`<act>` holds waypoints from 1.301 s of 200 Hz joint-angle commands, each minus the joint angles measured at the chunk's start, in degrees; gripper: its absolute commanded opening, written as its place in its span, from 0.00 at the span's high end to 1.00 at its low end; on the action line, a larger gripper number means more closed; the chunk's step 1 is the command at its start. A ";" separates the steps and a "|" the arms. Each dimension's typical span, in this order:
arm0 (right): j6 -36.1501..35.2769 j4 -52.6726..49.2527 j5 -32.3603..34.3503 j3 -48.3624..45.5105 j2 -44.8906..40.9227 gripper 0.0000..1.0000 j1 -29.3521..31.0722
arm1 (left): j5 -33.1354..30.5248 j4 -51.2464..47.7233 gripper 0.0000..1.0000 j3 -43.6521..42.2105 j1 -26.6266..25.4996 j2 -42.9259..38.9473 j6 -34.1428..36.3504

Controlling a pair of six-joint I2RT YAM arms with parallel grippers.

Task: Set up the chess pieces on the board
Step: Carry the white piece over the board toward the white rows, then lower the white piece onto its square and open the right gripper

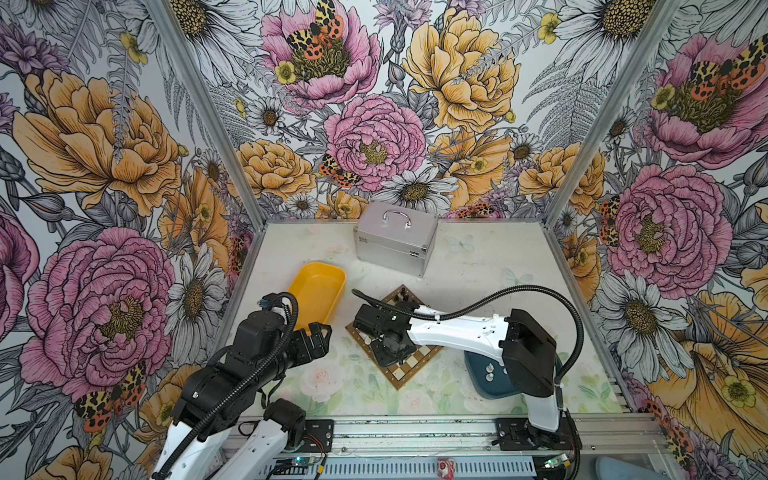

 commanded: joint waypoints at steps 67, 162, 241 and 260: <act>0.44 0.71 1.18 2.49 3.07 0.94 0.47 | 0.13 -2.60 0.01 2.74 0.52 -1.21 1.91; -0.77 0.87 0.57 3.42 4.72 0.93 0.36 | -0.46 -2.59 0.01 3.13 0.66 -0.80 2.19; -1.33 0.80 0.04 3.47 4.44 0.83 -0.15 | -1.25 -2.52 0.01 3.96 0.68 0.90 3.13; -1.42 0.80 -0.05 3.41 3.87 0.81 -0.21 | -1.27 -2.50 0.01 4.10 0.57 1.28 3.37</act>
